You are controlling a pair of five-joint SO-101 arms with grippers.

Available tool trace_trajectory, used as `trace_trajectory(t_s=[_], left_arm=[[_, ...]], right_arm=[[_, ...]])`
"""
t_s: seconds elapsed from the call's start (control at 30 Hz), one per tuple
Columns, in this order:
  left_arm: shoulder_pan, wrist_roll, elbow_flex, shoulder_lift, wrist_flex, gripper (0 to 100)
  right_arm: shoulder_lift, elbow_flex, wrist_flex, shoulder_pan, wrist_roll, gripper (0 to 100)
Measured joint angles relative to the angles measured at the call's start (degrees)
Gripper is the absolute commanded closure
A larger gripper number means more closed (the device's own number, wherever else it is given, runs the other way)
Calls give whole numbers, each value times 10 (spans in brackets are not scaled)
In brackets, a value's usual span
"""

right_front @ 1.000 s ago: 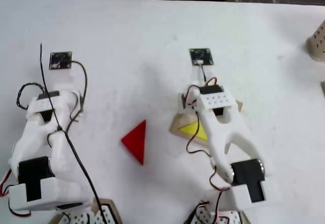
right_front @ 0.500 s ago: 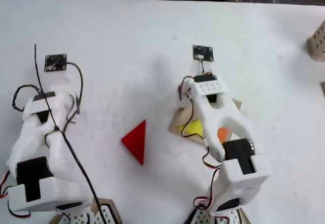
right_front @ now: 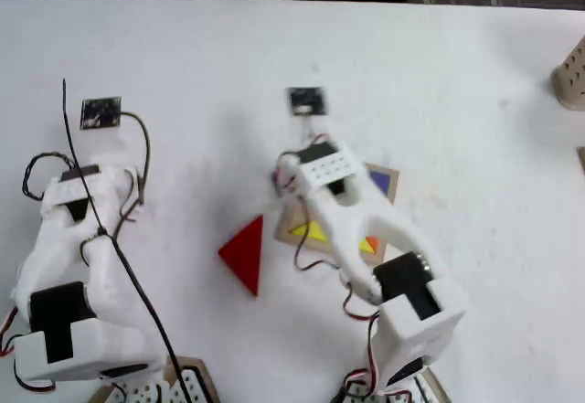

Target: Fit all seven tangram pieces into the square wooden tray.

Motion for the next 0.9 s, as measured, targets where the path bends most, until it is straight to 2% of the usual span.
trace_trajectory(t_s=[0.1,0.33,0.53,0.63,0.9], left_arm=[[0,0,0,0,0,976],[0,0,0,0,0,976],[0,0,0,0,0,976],[0,0,0,0,0,976],[0,0,0,0,0,976]], right_arm=[[0,0,12,-28,20,847],[-10,0,69,-37,36,847],[-96,1,139,-56,38,847],[-133,27,140,-74,38,847],[-149,128,75,-221,143,848]])
